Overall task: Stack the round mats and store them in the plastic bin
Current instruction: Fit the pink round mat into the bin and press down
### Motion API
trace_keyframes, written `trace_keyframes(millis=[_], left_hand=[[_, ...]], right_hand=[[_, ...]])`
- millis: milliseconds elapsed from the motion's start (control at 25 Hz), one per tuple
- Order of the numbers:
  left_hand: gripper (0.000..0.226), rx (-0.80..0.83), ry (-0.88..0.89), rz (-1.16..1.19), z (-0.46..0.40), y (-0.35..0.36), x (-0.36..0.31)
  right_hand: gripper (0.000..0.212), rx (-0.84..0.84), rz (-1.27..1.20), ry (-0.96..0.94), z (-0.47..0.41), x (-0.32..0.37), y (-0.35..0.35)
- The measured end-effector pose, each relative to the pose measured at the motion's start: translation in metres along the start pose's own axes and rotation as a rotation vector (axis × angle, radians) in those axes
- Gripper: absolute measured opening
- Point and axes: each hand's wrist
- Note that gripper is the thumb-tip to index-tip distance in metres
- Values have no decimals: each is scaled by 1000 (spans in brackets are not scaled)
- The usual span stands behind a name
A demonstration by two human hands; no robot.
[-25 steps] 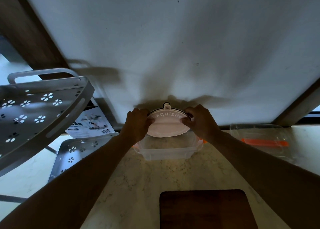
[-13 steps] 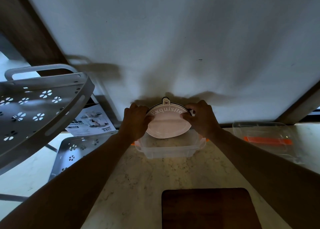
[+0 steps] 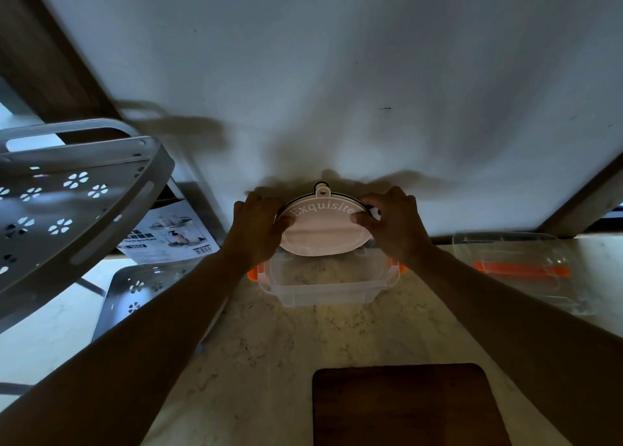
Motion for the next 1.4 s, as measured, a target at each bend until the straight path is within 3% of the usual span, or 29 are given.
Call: trace_keyframes(millis=[480,680,840,1400], left_hand=[[20,78,26,-35,-5,0,-1],[17,0,39,-10,-5,-9,-4],[19,103,23,-63,-4,-7,-8],[21,19,-16,-49,-6,-6,-1]], right_hand=[[19,41,35,1,2,0,2],[17,-3,25,-40,-3,1,-1],[17,6,79,-5,3,8,6],[20,-79,66,-35,3,17,3]])
Point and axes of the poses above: each hand's wrist, its own z-axis away from the middle knuckle, its own y-axis out of the palm, x = y × z, and after that the axes turned 7 degrees about -x, right-handed
